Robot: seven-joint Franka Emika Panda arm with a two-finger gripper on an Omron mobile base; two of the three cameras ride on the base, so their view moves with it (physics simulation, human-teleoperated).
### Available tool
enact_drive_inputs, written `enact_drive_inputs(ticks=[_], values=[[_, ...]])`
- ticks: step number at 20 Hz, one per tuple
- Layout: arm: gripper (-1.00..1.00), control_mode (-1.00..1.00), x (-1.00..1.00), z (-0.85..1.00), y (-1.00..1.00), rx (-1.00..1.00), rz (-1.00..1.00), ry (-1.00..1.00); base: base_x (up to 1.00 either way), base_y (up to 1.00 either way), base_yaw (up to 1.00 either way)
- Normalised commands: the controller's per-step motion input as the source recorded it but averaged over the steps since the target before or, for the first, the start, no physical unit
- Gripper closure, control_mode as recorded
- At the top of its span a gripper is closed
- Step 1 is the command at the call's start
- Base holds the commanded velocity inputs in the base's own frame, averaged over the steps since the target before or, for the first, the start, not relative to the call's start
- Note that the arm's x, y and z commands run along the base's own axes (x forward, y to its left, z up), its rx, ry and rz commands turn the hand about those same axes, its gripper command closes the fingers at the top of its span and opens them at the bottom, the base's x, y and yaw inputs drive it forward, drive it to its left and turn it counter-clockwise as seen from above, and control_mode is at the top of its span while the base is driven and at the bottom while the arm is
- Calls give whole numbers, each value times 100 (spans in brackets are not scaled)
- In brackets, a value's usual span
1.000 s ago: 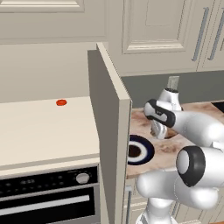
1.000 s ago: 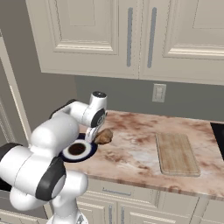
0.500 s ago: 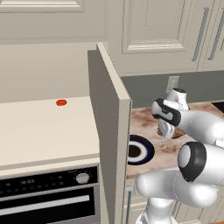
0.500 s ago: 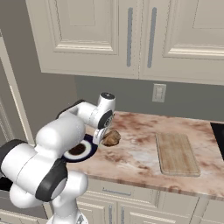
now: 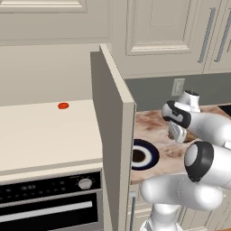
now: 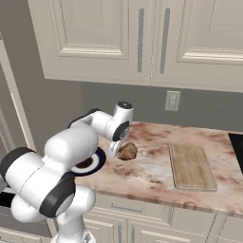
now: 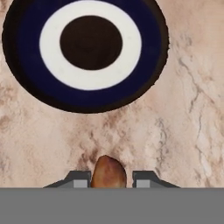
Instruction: Pick the chicken drumstick from the plate and place it on the cutting board. Then pick the condiment bottle from the cabinet and place it next to the cutting board.
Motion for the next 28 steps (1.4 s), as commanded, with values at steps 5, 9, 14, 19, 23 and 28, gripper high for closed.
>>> enact_drive_inputs(ticks=[5,9,14,19,23,28], values=[[100,-100,0,0,-24,0,0,0,0,0,0],[100,-100,0,0,-23,-1,0,0,0,0,0],[100,-100,0,0,-24,-1,0,0,0,0,0],[100,-100,0,0,-24,-1,0,0,0,0,0],[100,-100,0,0,-24,-1,0,0,0,0,0],[100,-100,0,0,-22,-1,0,0,0,0,0]])
